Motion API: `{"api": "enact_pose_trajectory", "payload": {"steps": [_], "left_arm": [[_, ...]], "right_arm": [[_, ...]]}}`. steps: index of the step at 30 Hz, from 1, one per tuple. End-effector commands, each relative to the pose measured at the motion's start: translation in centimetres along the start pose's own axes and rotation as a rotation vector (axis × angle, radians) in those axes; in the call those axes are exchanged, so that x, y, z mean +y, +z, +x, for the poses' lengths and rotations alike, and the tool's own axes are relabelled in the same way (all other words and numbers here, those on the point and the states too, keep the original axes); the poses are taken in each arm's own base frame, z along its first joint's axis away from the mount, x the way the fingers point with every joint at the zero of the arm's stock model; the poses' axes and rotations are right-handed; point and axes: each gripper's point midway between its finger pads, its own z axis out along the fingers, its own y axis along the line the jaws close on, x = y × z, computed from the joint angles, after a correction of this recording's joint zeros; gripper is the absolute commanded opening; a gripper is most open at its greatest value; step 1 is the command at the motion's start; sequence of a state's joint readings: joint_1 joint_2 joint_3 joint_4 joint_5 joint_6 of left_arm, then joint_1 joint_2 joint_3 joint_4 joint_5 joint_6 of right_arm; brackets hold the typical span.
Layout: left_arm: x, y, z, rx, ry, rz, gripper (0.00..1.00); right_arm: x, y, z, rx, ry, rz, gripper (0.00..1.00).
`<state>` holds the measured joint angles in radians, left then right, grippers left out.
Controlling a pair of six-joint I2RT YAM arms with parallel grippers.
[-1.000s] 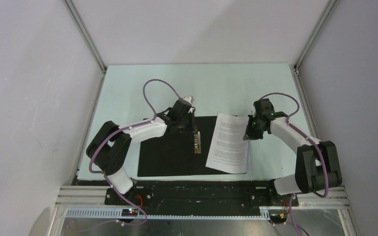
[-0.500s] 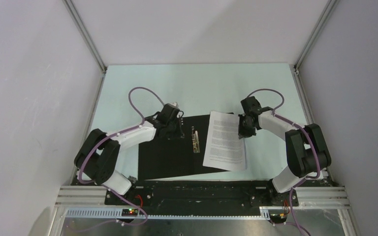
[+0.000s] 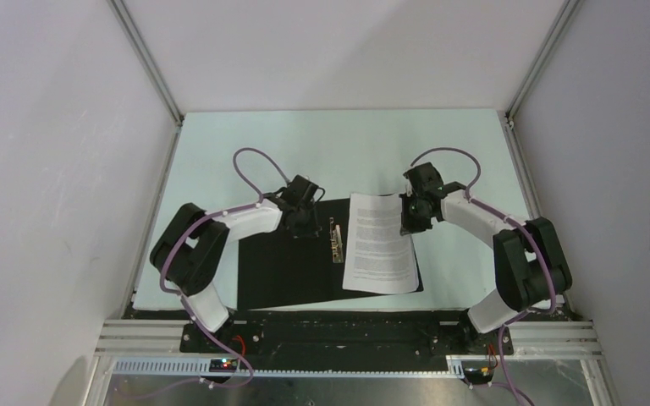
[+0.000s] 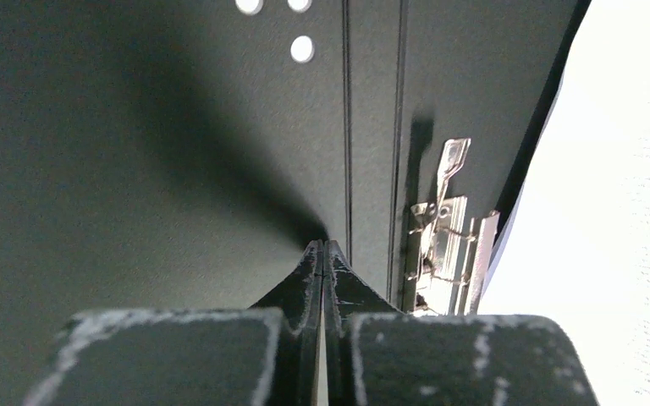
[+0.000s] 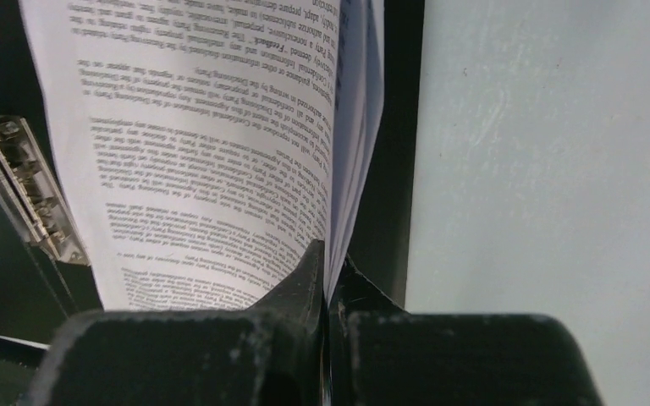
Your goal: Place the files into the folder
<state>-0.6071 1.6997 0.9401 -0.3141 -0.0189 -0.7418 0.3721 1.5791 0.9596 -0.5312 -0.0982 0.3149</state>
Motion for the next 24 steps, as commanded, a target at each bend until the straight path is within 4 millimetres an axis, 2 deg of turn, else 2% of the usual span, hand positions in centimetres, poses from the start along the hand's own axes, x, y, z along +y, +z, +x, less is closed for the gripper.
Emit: {"api": "enact_pose_trajectory", "payload": {"steps": [1, 5, 6, 8, 10, 13, 17, 24], "left_arm": [[2.3, 1.6, 1.2, 0.046, 0.027, -0.114, 0.0], [2.3, 1.8, 0.9, 0.049, 0.046, -0.126, 0.0], [2.1, 1.8, 0.7, 0.048, 0.05, -0.125, 0.0], [2.0, 1.9, 0.6, 0.056, 0.061, -0.126, 0.0], [1.9, 2.0, 0.6, 0.06, 0.069, -0.127, 0.0], [1.9, 2.0, 0.6, 0.064, 0.076, -0.129, 0.0], [2.1, 2.1, 0.8, 0.071, 0.084, -0.133, 0.0], [2.0, 2.1, 0.7, 0.071, 0.089, -0.128, 0.0]], "right_arm": [[0.2, -2.9, -2.8, -0.11, -0.013, 0.008, 0.0], [-0.2, -3.5, -3.8, -0.12, 0.049, -0.09, 0.0], [0.7, -3.5, -4.0, -0.117, 0.053, -0.152, 0.0], [0.8, -2.9, -4.3, -0.076, 0.138, -0.232, 0.0], [0.0, -2.0, -4.5, -0.041, 0.242, -0.253, 0.0], [-1.4, -1.2, -5.5, -0.077, 0.349, -0.21, 0.0], [-1.3, -0.8, -7.0, -0.12, 0.45, -0.226, 0.0], [-2.7, 0.5, -7.0, -0.141, 0.551, -0.162, 0.0]]}}
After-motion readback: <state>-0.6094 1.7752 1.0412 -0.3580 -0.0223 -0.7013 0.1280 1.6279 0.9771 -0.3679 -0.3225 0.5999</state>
